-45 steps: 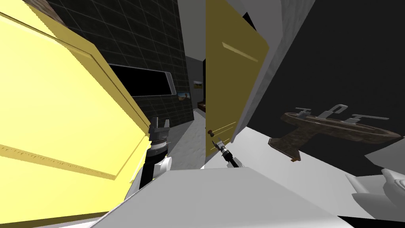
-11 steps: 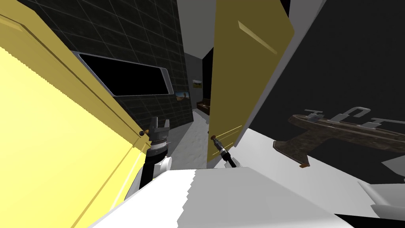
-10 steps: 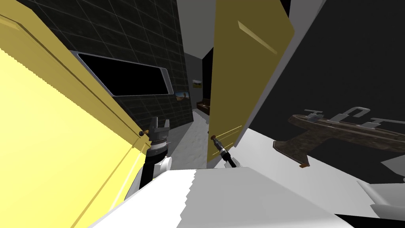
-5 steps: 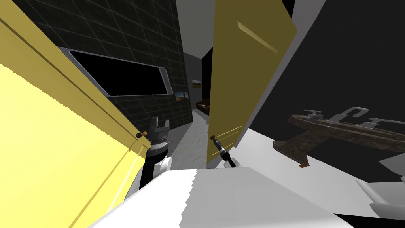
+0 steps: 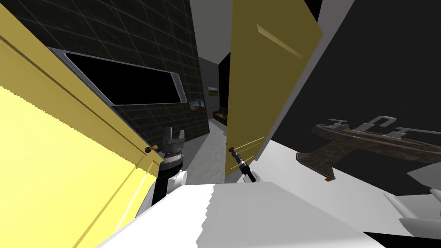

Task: Push the door open

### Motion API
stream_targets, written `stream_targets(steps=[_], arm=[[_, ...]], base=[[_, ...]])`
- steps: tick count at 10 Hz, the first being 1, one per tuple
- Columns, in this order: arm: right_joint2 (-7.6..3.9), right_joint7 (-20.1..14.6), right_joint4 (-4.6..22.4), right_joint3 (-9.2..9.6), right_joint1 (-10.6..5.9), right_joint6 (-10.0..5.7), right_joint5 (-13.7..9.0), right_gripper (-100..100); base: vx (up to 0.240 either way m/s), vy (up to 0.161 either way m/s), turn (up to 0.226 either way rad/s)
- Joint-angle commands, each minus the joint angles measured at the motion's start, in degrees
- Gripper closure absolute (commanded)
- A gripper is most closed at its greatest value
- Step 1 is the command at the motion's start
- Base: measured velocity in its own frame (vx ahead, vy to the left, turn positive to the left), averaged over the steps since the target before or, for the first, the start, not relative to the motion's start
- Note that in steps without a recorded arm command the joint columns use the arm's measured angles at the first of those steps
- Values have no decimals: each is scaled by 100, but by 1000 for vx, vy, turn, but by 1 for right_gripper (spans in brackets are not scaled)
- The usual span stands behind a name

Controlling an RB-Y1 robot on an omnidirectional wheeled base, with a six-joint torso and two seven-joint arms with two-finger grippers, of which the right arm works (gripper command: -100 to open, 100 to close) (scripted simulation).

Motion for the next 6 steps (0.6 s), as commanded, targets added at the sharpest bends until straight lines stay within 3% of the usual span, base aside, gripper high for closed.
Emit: stream_targets(steps=[1,2,6], arm=[[-13,-286,58,8,-69,-22,-125,100],[-13,-322,58,8,-69,-22,-125,100],[12,-994,116,123,-123,-11,-399,100]], base=[[54,23,-28],[42,15,-18],[53,24,-34]])
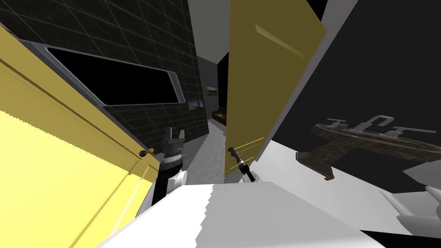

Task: Push the door open

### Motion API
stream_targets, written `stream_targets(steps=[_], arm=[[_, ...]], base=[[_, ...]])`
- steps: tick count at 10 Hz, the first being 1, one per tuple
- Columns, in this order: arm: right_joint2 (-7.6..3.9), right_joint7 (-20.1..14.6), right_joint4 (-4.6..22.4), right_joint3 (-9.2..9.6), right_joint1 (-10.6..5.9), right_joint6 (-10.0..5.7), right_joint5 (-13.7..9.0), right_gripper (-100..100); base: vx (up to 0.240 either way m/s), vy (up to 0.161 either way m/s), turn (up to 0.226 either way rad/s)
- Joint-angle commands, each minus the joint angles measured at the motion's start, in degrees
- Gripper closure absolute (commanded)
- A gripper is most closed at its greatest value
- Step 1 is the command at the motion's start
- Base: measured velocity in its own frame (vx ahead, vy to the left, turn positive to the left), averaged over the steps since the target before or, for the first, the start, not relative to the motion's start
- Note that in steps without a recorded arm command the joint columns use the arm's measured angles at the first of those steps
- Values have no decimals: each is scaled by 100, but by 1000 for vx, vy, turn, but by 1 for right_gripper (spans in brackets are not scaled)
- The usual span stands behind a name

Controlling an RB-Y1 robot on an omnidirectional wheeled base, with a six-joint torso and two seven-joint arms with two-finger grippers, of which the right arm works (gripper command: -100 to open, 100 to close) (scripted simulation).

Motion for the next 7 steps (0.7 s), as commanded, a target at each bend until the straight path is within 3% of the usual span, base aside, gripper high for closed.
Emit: stream_targets(steps=[1,7], arm=[[-22,-178,-53,3,2,20,-56,100],[17,-1119,27,162,-74,35,-437,100]], base=[[39,16,-20],[48,23,-35]])
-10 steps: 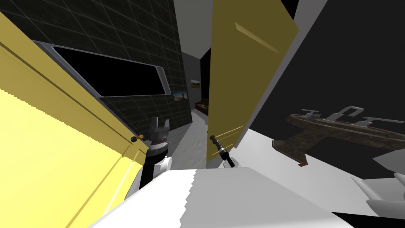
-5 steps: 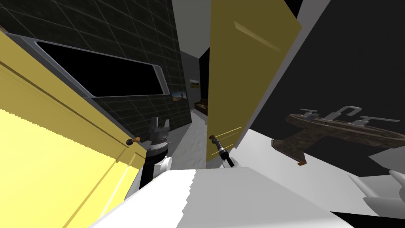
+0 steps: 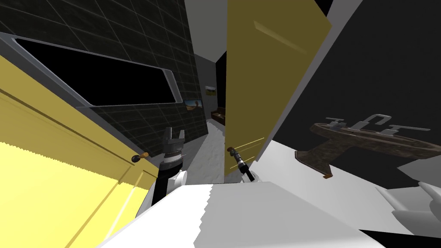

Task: Push the door open

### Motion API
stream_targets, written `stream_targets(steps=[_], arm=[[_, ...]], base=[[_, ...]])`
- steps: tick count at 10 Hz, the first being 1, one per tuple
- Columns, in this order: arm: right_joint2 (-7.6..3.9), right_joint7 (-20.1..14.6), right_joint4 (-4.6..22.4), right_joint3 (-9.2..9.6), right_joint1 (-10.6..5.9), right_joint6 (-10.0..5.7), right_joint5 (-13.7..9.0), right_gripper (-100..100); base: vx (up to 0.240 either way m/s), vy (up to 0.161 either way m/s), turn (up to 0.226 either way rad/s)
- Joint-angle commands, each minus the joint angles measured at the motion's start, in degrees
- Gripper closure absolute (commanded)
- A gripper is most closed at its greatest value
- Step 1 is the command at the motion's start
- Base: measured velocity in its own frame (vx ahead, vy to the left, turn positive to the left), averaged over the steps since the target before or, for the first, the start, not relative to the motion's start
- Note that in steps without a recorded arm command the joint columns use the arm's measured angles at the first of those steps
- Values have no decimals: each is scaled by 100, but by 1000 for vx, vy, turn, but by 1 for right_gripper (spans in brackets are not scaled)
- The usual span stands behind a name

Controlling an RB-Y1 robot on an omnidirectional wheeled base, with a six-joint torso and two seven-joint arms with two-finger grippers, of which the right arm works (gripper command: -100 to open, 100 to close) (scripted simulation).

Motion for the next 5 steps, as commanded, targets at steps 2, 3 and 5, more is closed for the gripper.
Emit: stream_targets(steps=[2,3,5], arm=[[6,-388,41,48,-54,-22,-153,100],[17,-591,61,89,-73,-18,-250,100],[28,-860,82,130,-93,-14,-347,100]], base=[[58,33,-43],[50,28,-37],[42,14,-26]])
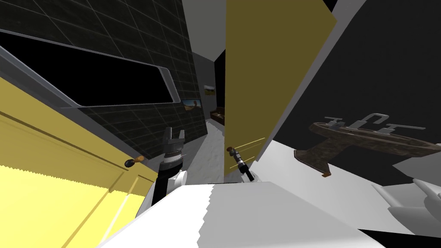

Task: Push the door open

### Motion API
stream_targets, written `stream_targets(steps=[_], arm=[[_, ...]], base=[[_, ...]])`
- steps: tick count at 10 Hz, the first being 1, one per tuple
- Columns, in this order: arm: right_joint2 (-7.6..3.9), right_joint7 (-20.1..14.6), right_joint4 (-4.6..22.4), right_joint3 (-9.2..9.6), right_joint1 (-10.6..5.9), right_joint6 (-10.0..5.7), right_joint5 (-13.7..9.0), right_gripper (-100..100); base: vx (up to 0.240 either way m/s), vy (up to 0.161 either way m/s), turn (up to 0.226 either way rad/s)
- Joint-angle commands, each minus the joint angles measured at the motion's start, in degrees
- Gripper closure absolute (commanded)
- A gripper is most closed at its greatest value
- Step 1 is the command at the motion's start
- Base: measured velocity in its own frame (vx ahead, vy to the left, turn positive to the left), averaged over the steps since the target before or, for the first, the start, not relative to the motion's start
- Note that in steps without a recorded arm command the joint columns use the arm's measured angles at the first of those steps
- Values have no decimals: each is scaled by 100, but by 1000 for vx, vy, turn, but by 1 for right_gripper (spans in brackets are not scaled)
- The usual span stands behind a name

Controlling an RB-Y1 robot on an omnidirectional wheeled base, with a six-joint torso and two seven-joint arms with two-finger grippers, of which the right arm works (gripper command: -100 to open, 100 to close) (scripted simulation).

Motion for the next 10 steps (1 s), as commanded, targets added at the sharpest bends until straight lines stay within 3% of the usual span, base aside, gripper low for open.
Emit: stream_targets(steps=[1,6,10], arm=[[27,-286,48,52,-76,-41,-151,100],[52,-854,89,134,-115,-33,-345,100],[93,-1498,150,255,-172,-21,-633,100]], base=[[60,20,-59],[41,26,-27],[51,28,-38]])
